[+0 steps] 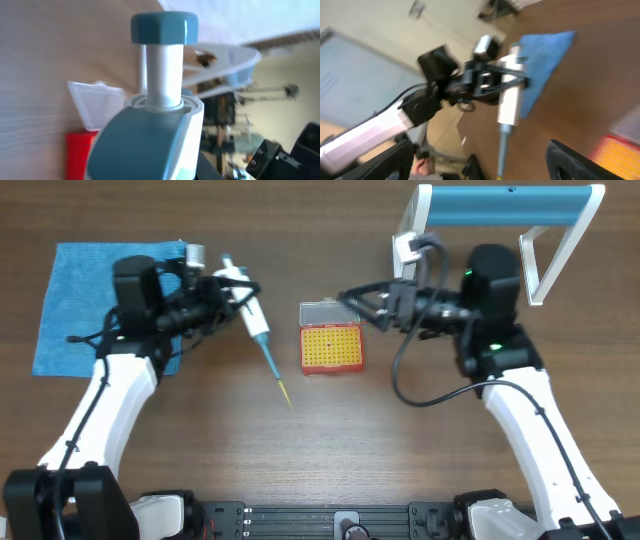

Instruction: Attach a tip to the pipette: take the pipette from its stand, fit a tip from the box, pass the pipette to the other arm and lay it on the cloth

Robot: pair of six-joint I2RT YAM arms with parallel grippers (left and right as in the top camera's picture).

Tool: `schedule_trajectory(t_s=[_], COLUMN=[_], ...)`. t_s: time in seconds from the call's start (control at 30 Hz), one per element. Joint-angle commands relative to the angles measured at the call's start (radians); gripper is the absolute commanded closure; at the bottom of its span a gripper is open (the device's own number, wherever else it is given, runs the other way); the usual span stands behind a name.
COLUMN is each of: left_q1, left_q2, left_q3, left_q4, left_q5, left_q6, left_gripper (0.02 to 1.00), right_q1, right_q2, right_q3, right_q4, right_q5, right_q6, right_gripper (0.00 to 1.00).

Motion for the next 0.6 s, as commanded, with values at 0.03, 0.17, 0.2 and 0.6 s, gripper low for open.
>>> schedule_trajectory(t_s=[0.03,0.17,0.2,0.6], left_q1=[0.112,0.166,0.179,0.424], left_q2=[-0.006,0.042,0.065,0.736], left_q3=[0.125,0.394,0.467,1.468], left_q4=[-0.323,-0.76,-0.843,-1.394], left_q5=[-0.219,-0.407,-0.475,-0.862], left_q6=[0.222,0.427,0.468,0.496], left_gripper=[0.993,0.993,0.993,0.991], right_q1=[-0.053,-0.021,-0.006,0.053], right_q2=[-0.012,-0.012,-0.012,-0.012], right_q3=[0.014,0.016,0.023,0.097], right_q4=[-0.291,-0.558,-0.613,-0.818], right_q5=[0.393,0.843,0.96,1.444], right_q6=[-0.201,-0.211,-0.201,-0.052], right_gripper=[0.145,0.143,0.143,0.143])
